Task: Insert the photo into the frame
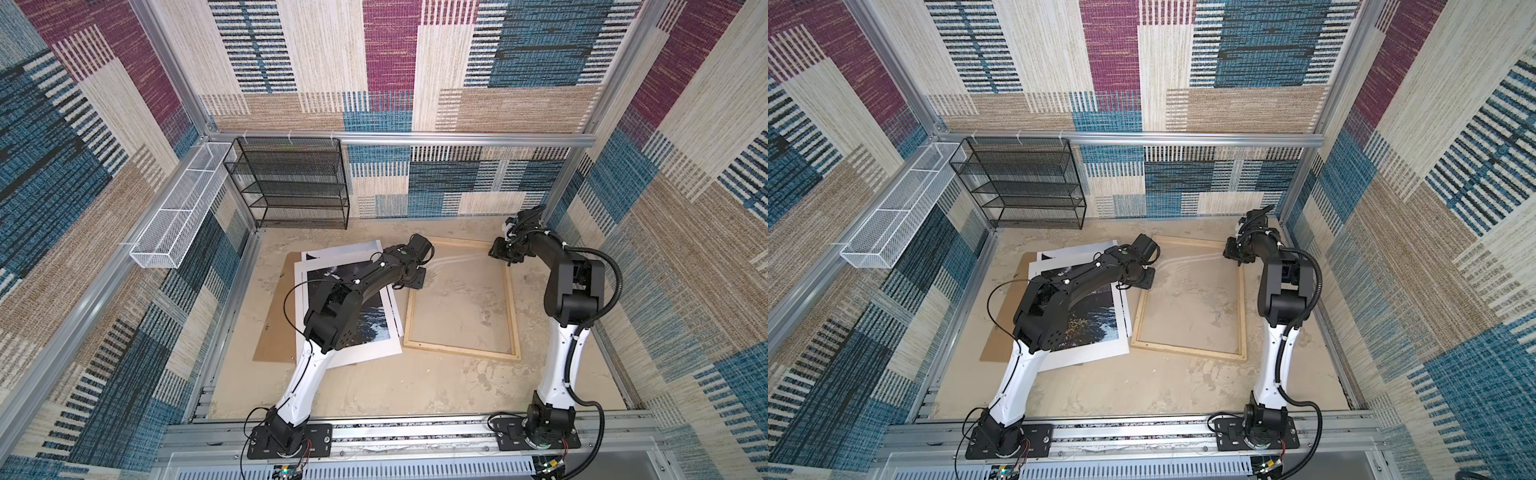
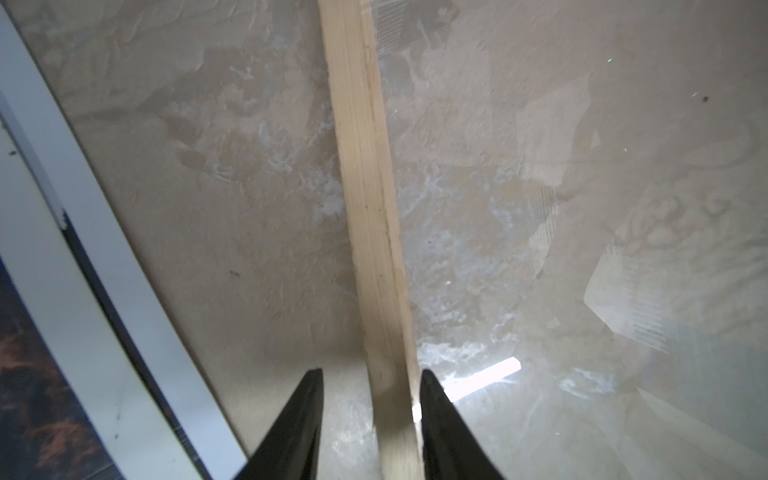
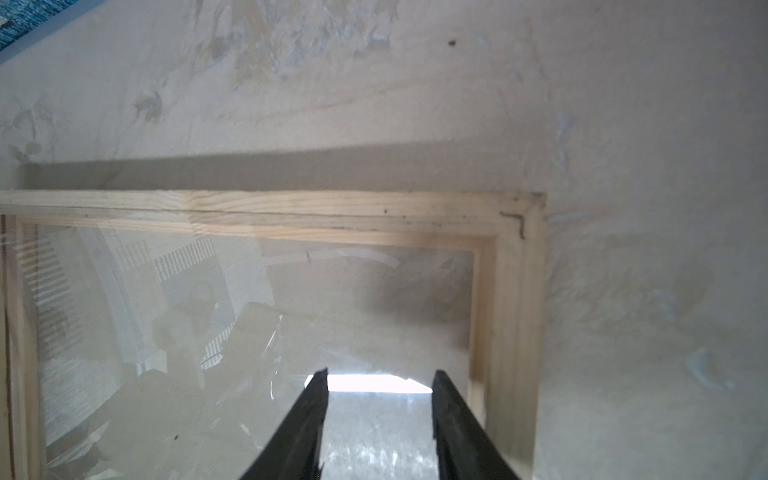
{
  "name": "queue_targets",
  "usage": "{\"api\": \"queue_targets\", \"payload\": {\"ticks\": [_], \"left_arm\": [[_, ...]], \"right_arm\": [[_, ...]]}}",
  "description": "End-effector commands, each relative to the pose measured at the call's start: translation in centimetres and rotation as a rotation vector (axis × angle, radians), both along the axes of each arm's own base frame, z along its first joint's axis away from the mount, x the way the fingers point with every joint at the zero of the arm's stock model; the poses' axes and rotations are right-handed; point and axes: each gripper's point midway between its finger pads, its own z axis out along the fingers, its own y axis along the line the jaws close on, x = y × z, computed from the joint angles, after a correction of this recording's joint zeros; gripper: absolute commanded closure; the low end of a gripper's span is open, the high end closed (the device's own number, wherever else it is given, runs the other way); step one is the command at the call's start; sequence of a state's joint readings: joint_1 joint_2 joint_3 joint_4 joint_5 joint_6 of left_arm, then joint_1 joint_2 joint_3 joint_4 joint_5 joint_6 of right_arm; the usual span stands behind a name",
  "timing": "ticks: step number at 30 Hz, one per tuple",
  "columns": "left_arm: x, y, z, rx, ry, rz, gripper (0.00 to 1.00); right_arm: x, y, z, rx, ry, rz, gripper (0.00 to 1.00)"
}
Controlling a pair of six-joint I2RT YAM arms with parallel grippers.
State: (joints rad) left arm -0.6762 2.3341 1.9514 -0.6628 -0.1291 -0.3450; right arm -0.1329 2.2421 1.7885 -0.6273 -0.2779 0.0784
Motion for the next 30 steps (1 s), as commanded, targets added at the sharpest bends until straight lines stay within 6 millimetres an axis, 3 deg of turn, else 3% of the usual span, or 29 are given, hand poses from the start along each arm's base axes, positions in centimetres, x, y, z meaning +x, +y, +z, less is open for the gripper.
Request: {"api": "queue_targets", "payload": {"ticks": [1,9,15,22,30], "left_arm": [[-0.1,0.3,0.3,0.004,0.001,0.014,0.62],[-0.4,0.4,0.2,-0.002,0.011,0.025,0.75],[-1.2,0.8,-0.3,-0.008,0.037,0.049,0.84],[-3.3,1.6,-1.1,-0.038,0.095,0.103,0.87],[-6.3,1.8,-2.5,-0.1,0.162,0.113,0.88]], "right_arm": [[0.1,0.2,1.3,0.006,-0.016,0.007,0.56],[0.3,0.6,3.3,0.027,-0.059,0.017,0.56],[0.8,2.5,4.3,0.057,-0.092,0.048,0.56],[2.3,7.4,5.8,0.089,-0.156,0.105,0.57],[5.0,15.7,6.0,0.123,-0.186,0.231,0.57]]}}
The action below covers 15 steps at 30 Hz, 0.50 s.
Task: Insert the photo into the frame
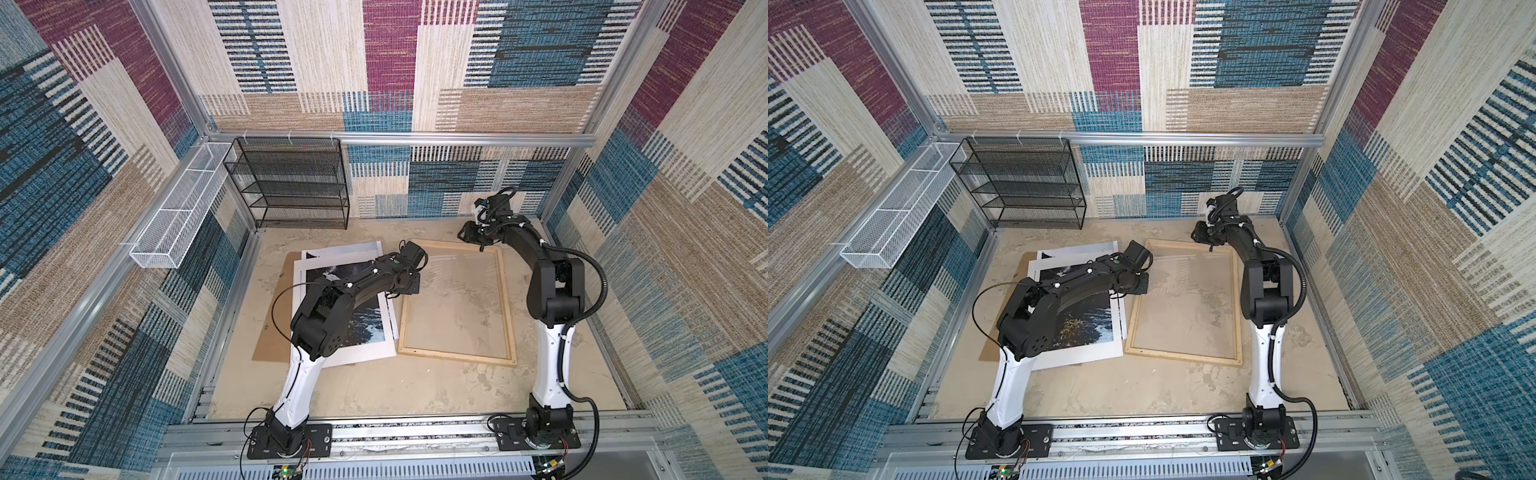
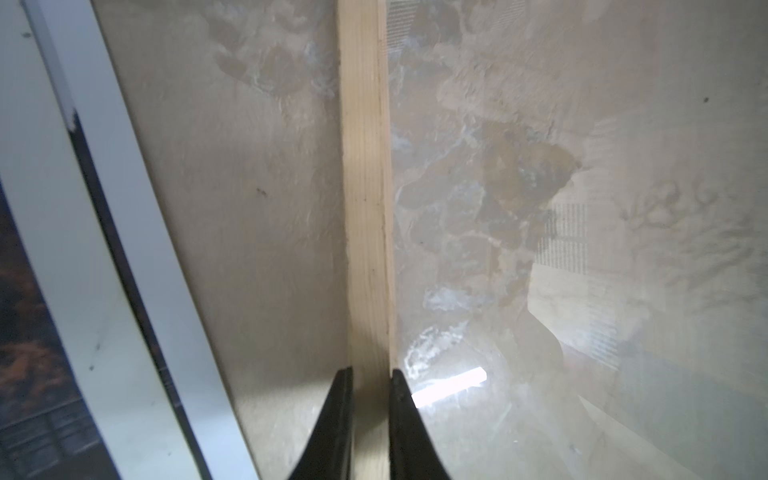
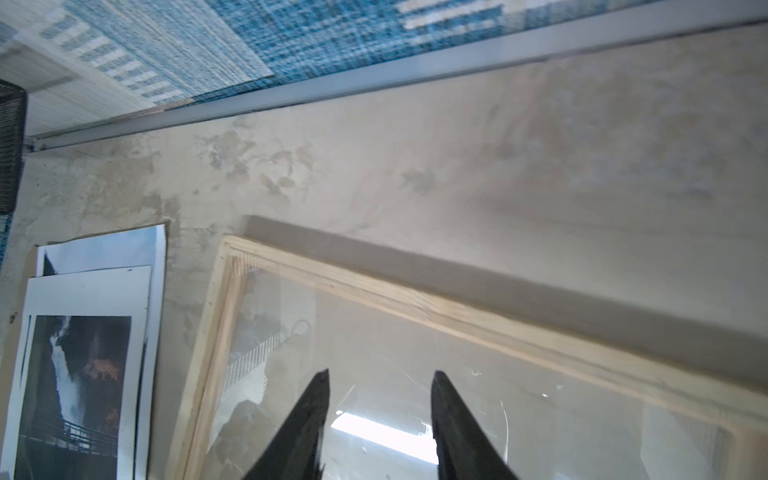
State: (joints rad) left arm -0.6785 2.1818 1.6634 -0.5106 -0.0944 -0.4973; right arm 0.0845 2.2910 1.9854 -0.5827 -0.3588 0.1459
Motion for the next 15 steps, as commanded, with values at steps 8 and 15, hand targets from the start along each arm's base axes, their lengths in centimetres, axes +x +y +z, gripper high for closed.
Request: {"api": "queue_targets", "payload": {"ticks": [8,15], "left_arm": [[-5.0,0.6,-2.4,-0.034,0.163,-0.019,0.88],[-5.8,0.9,-2.4,-0.042,0.18,0.003,0.89]], "right_arm": [[3.2,7.7,-1.2,0.054,-0.016,0.143,0.57],[2.6,10.6,-2.9,0.092,0.006,0.21,0.58]]}}
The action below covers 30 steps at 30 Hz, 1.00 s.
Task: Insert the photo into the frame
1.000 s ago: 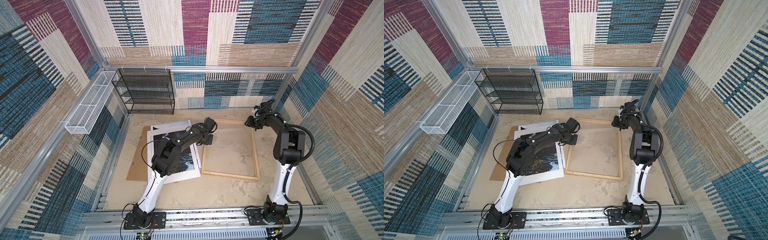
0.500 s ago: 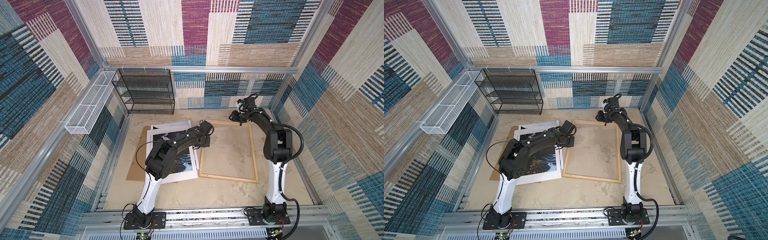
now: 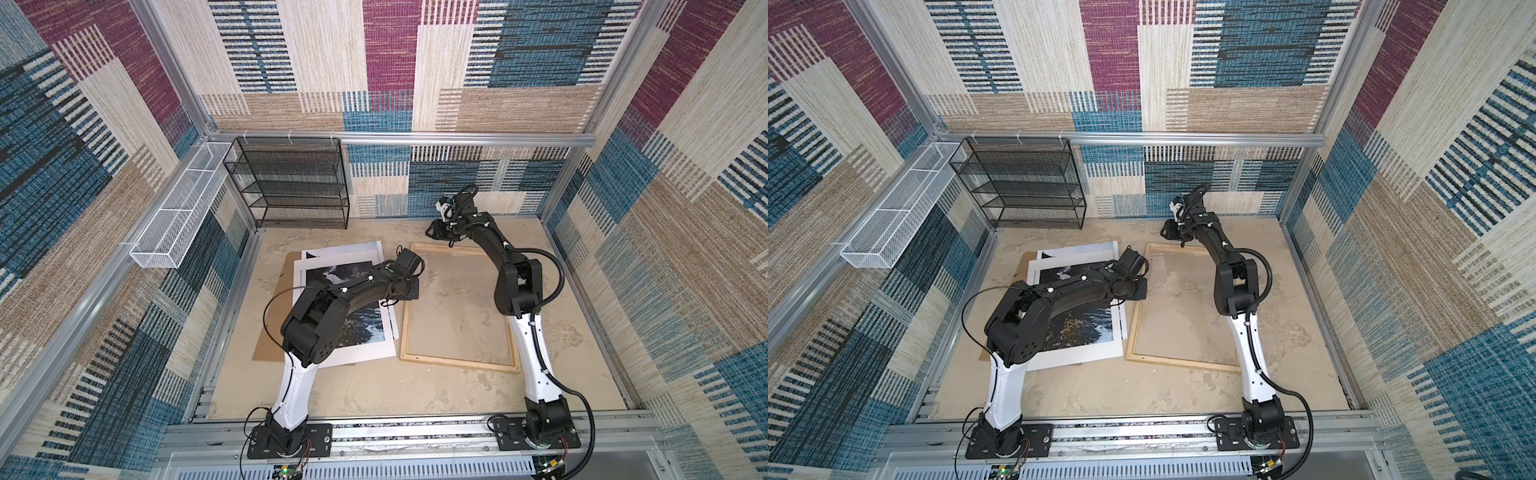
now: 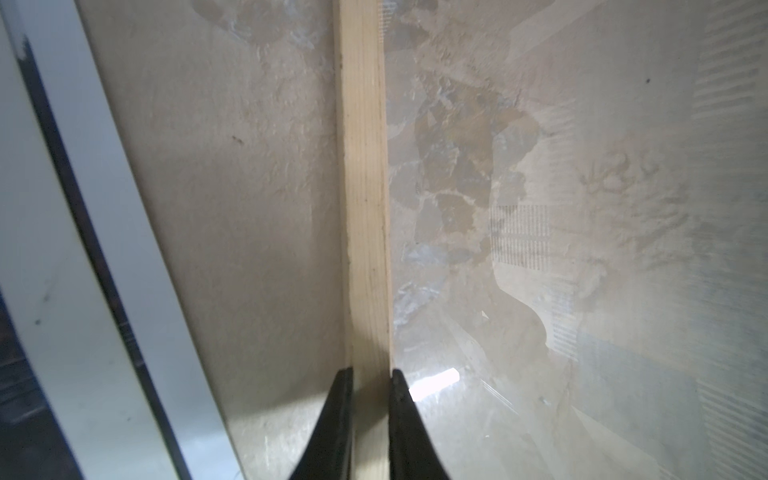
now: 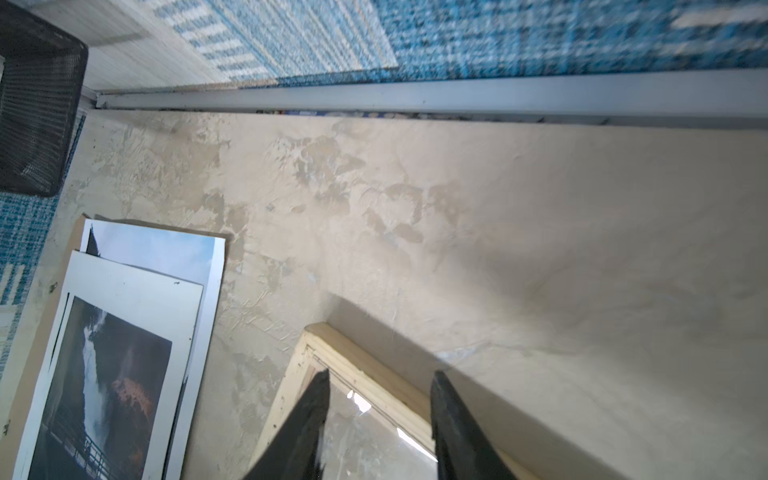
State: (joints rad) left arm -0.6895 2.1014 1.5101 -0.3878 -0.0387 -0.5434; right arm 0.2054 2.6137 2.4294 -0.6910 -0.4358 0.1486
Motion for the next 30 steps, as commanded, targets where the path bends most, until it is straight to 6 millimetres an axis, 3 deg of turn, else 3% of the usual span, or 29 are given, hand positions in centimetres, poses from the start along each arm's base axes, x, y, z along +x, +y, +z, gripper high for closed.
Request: {"api": "queue_targets", "payload": {"ticks": [1,13,30], "left_arm": [[-3.9,1.3,-2.4,0.048,0.177,-0.008,0.89],[-4.0,1.6,-2.2,0.058,0.168,0.003,0.88],[-4.0,1.4,-2.2,0.063,0.162,0.002,0.89]], "right_arm": [[-0.7,1.6,-0.1,0.031,0.01,0.05,0.58],[-2.3,4.1,-1.2,0.021,0.035,0.108,0.59],[-2.6,3.8,-2.7,-0.009,0.057,0.12,0.59]]}}
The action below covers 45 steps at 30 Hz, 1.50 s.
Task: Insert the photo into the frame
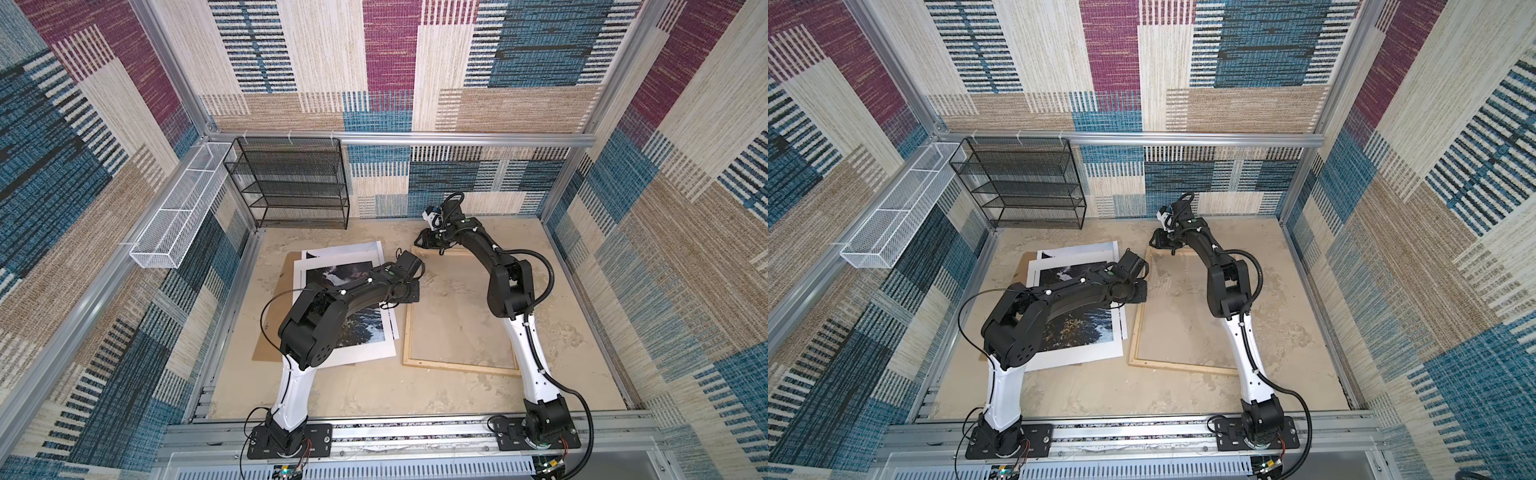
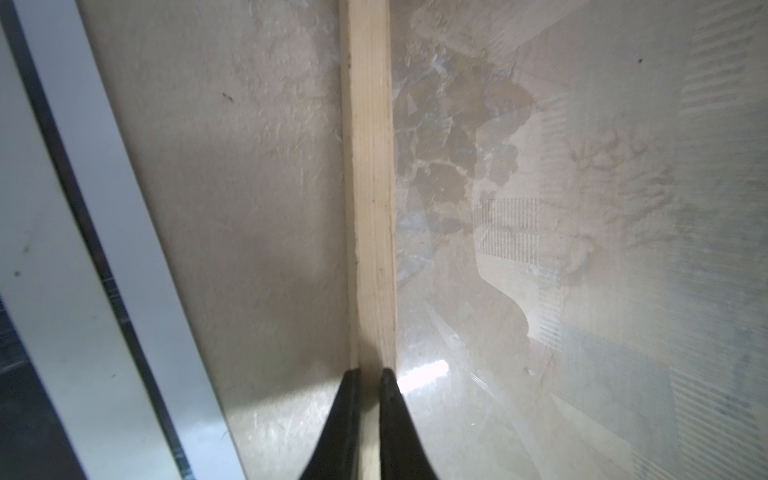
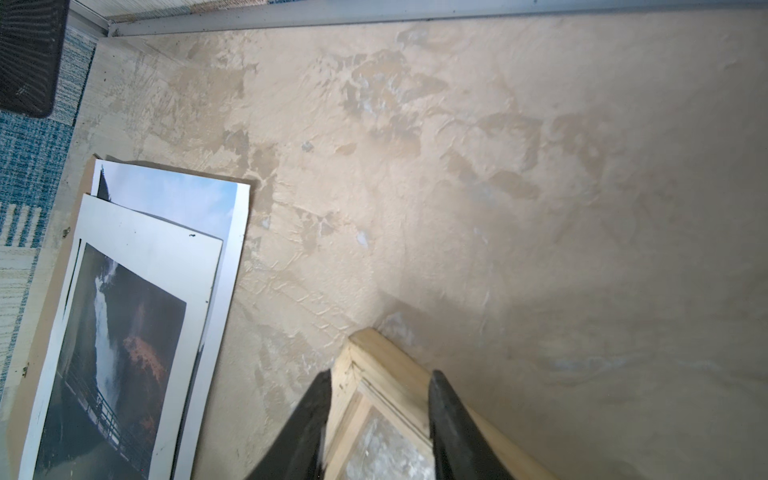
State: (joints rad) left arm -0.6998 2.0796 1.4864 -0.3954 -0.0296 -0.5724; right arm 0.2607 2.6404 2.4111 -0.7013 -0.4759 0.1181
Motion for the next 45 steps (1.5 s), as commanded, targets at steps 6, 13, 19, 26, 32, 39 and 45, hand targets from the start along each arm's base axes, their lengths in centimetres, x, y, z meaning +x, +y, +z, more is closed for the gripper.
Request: {"api": "queue_targets", "payload": {"ticks": [6,13,19,26,32,39,45], "left_arm": [[-2.9,1.3,-2.3,0.071,0.139,-0.012,0.83],[-2.9,1.3,-2.3,0.076,0.134,-0.021,0.72],[-2.9,1.5,-2.4,0.089,0.139,-0.008,0.78],[-2.8,1.4,-2.4,0.086,0.138,-0.008,0.8],[-2.8,1.4,-2.4,0.085,0.139,-0.009,0.8],[-2.8,1.3,-2.4,0.083,0.14,-0.012,0.82],[-2.7,1.2,-2.4,0.079,0.14,-0.014,0.82]], "right_arm": [[-1.1,0.1,-0.1,-0.016,0.009,0.036,0.59],[-1.4,0.4,0.4,0.007,0.012,0.053,0.59],[-1.8,0.4,0.8,0.001,0.011,0.064,0.6],[-2.6,0.2,1.0,-0.005,0.015,0.075,0.6],[-2.7,0.0,0.4,-0.017,0.021,0.074,0.6],[-2.9,-0.5,-1.2,-0.048,0.059,0.058,0.6],[-3.5,-0.8,-2.8,-0.07,0.099,0.049,0.64]]}}
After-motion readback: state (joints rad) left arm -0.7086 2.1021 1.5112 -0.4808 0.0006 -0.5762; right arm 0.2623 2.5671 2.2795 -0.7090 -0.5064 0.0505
